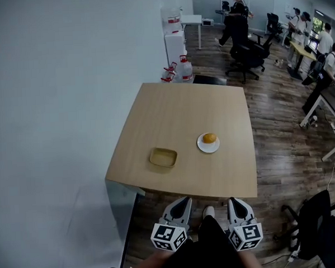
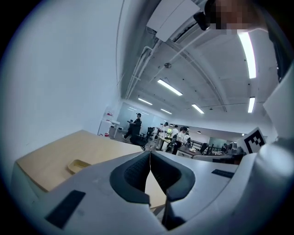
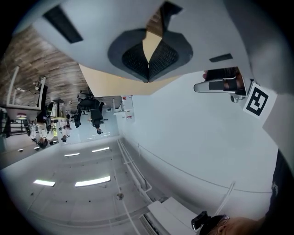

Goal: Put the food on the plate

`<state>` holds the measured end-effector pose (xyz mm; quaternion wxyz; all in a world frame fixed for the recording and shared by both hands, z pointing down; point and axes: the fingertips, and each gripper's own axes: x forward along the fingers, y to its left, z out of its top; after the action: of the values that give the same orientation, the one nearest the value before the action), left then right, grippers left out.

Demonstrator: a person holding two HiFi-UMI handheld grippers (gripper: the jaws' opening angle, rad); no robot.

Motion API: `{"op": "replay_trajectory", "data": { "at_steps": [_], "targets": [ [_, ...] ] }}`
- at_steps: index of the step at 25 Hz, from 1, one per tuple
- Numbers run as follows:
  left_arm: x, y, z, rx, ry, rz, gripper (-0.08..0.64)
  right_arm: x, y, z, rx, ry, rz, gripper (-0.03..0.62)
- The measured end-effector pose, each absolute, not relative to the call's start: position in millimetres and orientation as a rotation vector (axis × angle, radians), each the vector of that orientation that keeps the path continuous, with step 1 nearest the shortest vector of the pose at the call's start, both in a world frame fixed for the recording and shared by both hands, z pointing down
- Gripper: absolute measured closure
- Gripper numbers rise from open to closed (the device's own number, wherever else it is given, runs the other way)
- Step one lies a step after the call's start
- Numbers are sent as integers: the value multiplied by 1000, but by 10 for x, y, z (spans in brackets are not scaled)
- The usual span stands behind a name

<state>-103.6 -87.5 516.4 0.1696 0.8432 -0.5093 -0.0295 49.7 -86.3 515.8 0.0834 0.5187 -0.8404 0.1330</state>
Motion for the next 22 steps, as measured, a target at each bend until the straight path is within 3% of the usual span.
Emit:
{"op": "replay_trajectory", "data": {
  "at_steps": [22],
  "targets": [
    [-1331,-842,4967,2417,-1594,-23,543,280,-842,4812,1651,-2488,159,532]
  ]
}}
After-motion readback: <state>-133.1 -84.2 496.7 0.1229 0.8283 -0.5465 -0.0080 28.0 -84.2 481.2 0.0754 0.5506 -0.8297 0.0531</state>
